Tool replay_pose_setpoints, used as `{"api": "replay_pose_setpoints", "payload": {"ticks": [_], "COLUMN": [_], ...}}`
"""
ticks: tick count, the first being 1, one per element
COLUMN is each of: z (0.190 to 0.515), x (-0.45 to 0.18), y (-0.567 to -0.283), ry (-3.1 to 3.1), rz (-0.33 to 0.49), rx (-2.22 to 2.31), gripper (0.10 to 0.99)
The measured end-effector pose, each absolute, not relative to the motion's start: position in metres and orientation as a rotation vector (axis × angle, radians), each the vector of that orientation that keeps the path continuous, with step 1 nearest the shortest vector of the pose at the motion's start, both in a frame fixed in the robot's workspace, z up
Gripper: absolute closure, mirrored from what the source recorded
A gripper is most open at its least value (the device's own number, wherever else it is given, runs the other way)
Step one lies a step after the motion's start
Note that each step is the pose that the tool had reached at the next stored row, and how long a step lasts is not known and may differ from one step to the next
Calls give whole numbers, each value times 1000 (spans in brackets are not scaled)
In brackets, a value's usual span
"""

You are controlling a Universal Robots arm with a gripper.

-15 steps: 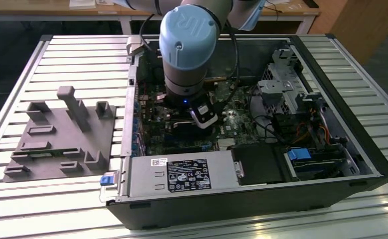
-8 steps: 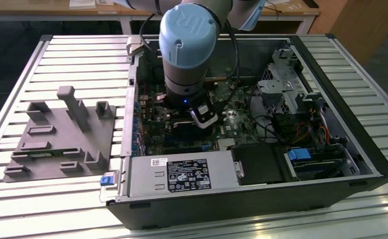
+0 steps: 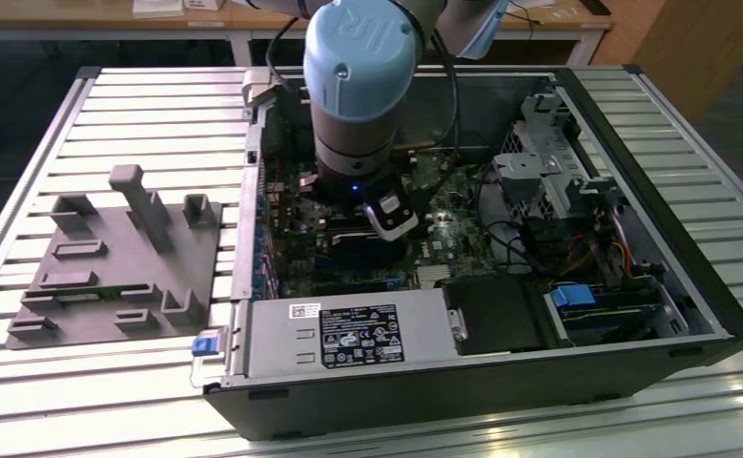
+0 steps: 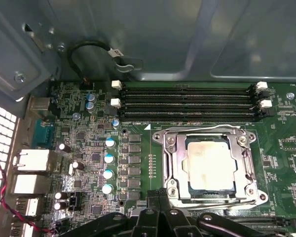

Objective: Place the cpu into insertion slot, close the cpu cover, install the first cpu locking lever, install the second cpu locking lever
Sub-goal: 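Install the second cpu locking lever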

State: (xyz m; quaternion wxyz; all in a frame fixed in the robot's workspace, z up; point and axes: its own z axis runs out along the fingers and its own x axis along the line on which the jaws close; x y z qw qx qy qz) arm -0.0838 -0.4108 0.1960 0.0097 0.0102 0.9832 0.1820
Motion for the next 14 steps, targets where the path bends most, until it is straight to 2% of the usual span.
{"api": "replay_pose_setpoints", "payload": {"ticks": [14], "z": [212], "x": [-84], "y": [-411], "ry": [3070], "rz": [569], "rx": [32], "gripper": [980]}}
